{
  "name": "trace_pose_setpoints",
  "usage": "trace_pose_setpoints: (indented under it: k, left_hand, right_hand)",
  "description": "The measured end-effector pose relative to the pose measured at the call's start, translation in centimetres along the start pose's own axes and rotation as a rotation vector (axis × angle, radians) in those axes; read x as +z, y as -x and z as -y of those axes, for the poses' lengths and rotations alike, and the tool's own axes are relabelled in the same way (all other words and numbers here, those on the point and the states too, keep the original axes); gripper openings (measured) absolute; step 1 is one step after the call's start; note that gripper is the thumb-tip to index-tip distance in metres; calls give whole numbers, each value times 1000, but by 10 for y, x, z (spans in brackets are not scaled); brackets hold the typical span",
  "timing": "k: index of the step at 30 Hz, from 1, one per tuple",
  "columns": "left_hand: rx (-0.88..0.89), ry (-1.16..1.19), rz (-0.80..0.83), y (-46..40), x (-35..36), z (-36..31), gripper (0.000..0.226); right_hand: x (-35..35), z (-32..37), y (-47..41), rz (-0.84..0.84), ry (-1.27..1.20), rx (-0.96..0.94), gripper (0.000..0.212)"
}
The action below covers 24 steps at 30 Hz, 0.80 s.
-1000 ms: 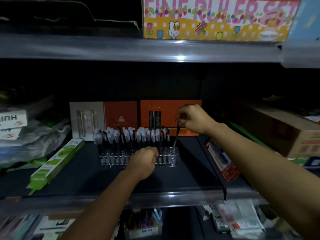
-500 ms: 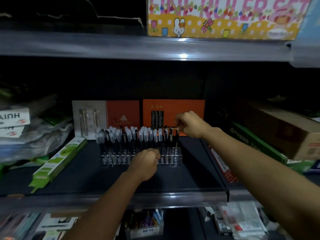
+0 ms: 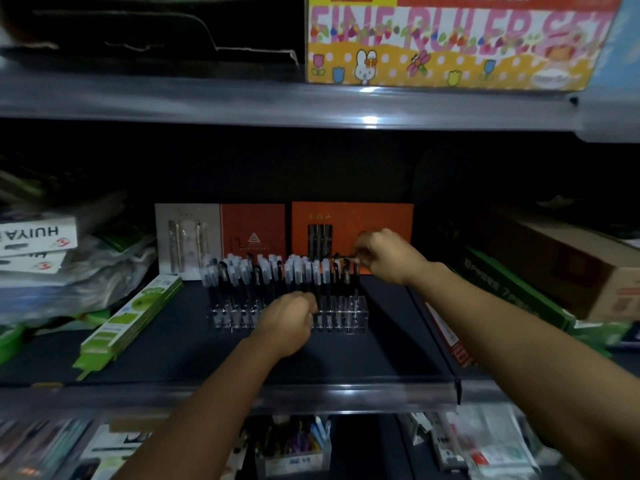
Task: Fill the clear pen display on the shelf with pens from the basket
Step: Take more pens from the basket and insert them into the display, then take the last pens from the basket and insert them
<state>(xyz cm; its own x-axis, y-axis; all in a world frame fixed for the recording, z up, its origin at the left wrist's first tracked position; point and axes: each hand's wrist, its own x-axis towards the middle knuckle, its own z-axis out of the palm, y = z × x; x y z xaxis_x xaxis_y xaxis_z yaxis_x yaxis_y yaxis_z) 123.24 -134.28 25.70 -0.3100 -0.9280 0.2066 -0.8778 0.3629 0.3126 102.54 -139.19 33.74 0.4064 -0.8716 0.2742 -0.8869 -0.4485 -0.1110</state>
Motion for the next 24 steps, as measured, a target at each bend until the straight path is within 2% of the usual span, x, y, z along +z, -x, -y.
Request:
trace_pose_setpoints:
  k: [3, 4, 7, 13, 17, 24]
  left_hand:
    - [3, -15, -28, 6, -12, 1, 24]
    - [0, -19, -42, 9, -18, 2, 25]
    - [-6, -42, -101, 21, -35, 5, 25]
    - [-75, -133, -173, 67, -72, 31, 21]
    - [-141, -228, -169, 110, -87, 62, 12]
    - [-352, -309, -128, 202, -95, 122, 12]
  right_hand:
    - [-7, 20, 12, -60, 23, -66, 28]
    - [-8, 28, 16, -75, 30, -92, 28]
    - [-5, 56, 25, -93, 32, -182, 9]
    - [21, 120, 28, -131, -21, -333, 14]
    - [51, 169, 28, -103, -99, -395, 14]
    - [114, 267, 29, -25, -226, -539, 10]
